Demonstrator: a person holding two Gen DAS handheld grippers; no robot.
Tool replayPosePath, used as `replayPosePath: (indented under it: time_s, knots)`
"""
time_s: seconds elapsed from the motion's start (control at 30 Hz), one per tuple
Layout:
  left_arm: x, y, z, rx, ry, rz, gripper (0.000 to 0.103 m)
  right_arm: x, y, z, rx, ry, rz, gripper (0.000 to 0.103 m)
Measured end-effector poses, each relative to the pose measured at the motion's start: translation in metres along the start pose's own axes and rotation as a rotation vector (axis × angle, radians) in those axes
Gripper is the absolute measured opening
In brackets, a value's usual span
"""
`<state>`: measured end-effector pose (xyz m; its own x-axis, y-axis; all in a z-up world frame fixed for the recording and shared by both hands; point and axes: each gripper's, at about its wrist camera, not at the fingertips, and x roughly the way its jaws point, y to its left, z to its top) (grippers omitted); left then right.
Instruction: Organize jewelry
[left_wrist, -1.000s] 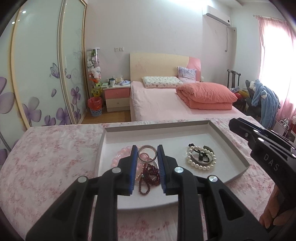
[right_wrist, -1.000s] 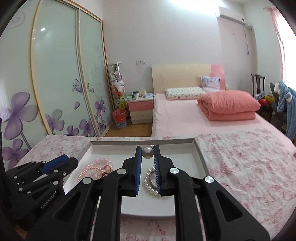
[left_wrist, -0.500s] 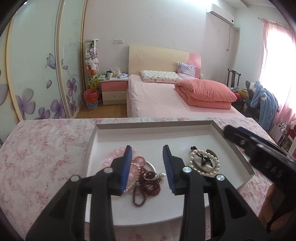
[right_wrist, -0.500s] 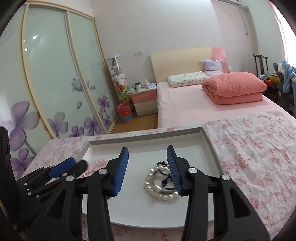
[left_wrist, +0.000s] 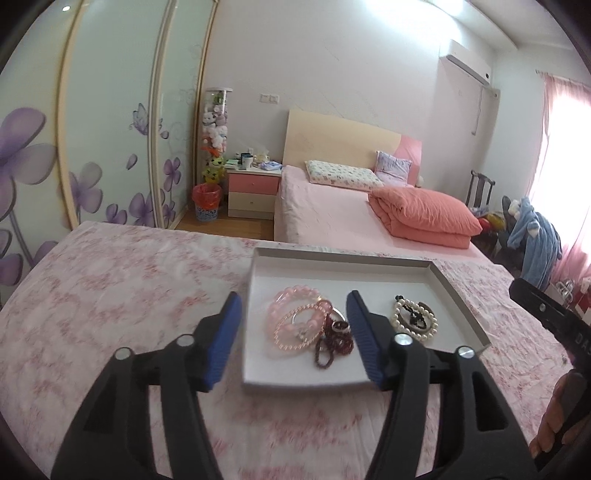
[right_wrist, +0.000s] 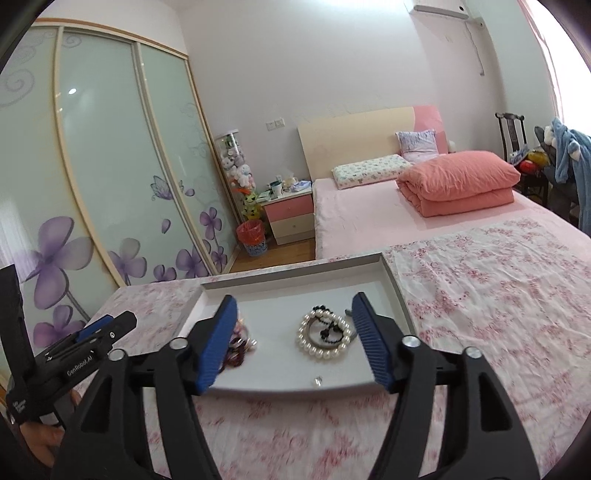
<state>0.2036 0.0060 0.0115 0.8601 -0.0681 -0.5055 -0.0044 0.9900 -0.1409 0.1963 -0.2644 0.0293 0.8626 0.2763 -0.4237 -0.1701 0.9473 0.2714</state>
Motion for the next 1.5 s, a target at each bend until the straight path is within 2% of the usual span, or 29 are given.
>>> replayPosePath:
  time_s: [0.17, 0.4, 0.6, 0.77, 0.87, 1.1, 1.5]
  knots:
    - [-0.036, 0.009, -0.014, -0.006, -0.016, 0.004, 0.075, -0.029, 0.014, -0.010, -0.035, -0.017, 0.018, 0.087]
    - [-0.076, 0.015, -0.031, -0.018, -0.065, -0.008, 0.098, -0.059, 0.028, -0.025, -0.093, -0.054, 0.007, 0.099]
    - [-0.100, 0.006, -0.042, 0.029, -0.123, 0.026, 0.099, -0.077, 0.040, -0.039, -0.160, -0.077, -0.038, 0.101]
    - [-0.118, -0.009, -0.054, 0.099, -0.168, 0.065, 0.099, -0.090, 0.041, -0.047, -0.173, -0.099, -0.035, 0.101]
    - [-0.126, -0.013, -0.058, 0.111, -0.183, 0.064, 0.099, -0.098, 0.040, -0.050, -0.179, -0.120, -0.028, 0.101]
    - [-0.129, -0.014, -0.066, 0.106, -0.180, 0.055, 0.099, -0.108, 0.037, -0.057, -0.169, -0.146, -0.023, 0.101]
    - [-0.118, -0.011, -0.078, 0.107, -0.142, 0.060, 0.099, -0.095, 0.026, -0.074, -0.138, -0.088, -0.038, 0.101]
